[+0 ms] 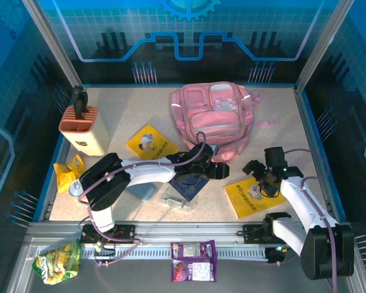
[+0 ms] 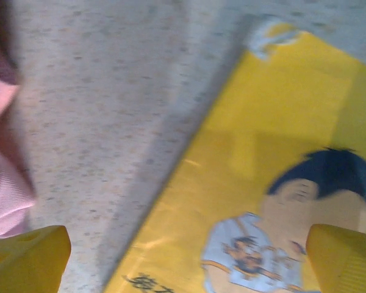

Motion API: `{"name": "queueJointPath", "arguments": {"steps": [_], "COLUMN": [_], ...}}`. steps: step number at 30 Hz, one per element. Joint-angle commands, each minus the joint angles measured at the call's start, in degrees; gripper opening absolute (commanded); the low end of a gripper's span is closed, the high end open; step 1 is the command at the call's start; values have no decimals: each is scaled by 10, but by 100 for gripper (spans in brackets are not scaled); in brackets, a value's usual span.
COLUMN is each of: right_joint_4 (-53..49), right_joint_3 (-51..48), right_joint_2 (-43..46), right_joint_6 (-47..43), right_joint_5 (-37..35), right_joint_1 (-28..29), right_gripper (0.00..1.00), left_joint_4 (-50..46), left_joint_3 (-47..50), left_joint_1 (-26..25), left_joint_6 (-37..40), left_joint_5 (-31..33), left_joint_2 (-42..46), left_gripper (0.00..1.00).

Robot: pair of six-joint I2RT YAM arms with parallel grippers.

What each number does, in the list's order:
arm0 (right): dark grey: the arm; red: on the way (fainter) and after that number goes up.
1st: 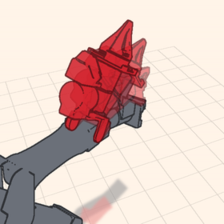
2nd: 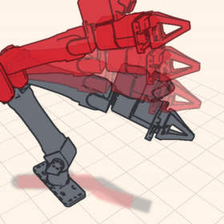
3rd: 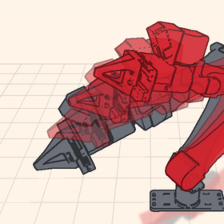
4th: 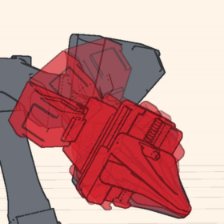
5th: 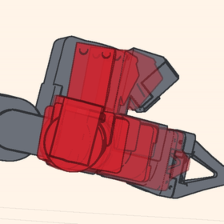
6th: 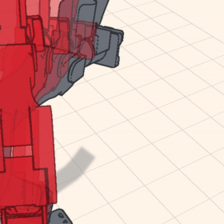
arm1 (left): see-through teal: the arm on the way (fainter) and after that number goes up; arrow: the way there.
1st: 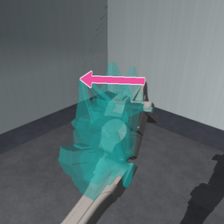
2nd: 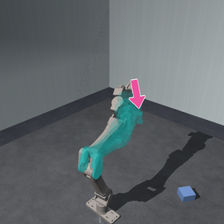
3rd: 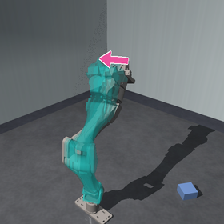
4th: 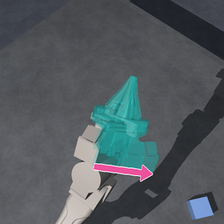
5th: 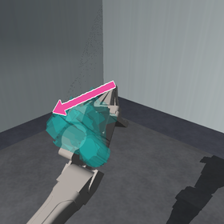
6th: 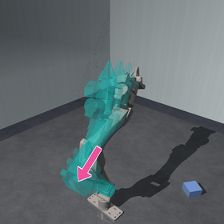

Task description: Pack books, pencil case, and school supplies into a backpack

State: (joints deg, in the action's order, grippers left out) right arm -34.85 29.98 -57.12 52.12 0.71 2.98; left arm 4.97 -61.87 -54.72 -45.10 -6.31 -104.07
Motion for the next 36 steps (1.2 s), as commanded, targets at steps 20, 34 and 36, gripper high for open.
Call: {"name": "queueJointPath", "arguments": {"steps": [20, 34, 36], "right_joint_4": [-174, -4, 6], "right_joint_3": [-20, -32, -14], "right_joint_2": [56, 6, -4], "right_joint_6": [33, 15, 7], "right_joint_5": [-135, 22, 25], "right_joint_1": [-99, -84, -76], "right_gripper": [100, 100, 100], "left_joint_4": [-17, -46, -50], "left_joint_3": [-67, -131, -131], "left_joint_1": [-36, -35, -38], "left_joint_6": [-5, 2, -1], "left_joint_5": [-12, -55, -58], "left_joint_2": [-52, -129, -131], "left_gripper": [71, 71, 70]}}
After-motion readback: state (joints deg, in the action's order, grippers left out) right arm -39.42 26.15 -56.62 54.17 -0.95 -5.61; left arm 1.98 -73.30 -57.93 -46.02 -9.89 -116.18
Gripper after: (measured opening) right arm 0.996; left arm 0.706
